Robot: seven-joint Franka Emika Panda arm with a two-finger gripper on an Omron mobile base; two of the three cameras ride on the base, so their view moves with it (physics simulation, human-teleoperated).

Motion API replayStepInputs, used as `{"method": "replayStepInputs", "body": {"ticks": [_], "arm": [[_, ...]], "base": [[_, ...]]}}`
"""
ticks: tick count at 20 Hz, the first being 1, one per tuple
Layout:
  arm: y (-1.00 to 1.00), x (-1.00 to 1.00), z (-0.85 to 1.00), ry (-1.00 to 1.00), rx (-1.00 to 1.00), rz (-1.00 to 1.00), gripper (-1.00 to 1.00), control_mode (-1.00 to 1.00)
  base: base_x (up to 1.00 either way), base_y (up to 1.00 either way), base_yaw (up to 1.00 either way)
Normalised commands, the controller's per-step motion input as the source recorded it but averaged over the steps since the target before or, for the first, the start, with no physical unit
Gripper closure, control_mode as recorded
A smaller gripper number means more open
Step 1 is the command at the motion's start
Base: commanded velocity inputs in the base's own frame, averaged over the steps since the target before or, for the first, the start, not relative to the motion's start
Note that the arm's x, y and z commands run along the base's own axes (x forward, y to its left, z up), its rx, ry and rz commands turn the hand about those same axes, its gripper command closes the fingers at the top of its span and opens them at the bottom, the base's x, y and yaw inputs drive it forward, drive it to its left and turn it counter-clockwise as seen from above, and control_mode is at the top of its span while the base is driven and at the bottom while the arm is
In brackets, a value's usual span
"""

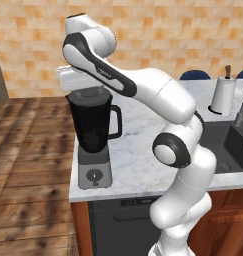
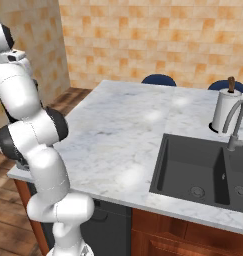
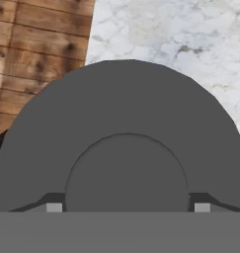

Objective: Grab the garlics from the fridge, place them in the blender, close the lid, and turn on the blender to create a marinade.

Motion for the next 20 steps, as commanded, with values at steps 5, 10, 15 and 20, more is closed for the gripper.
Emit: {"method": "replayStepInputs", "body": {"ticks": [5, 10, 15, 20], "arm": [[-0.04, 0.00, -0.35, -0.09, 0.16, 0.17, 1.00, -1.00], [0.03, 0.01, -0.30, -0.01, 0.08, 0.12, -1.00, -1.00], [0.00, 0.00, -0.01, -0.06, 0.06, 0.09, -1.00, -1.00], [0.00, 0.00, 0.00, -0.05, 0.01, 0.09, -1.00, -1.00]], "base": [[0.00, 0.00, 0.00], [0.00, 0.00, 0.00], [0.00, 0.00, 0.00], [0.00, 0.00, 0.00]]}}
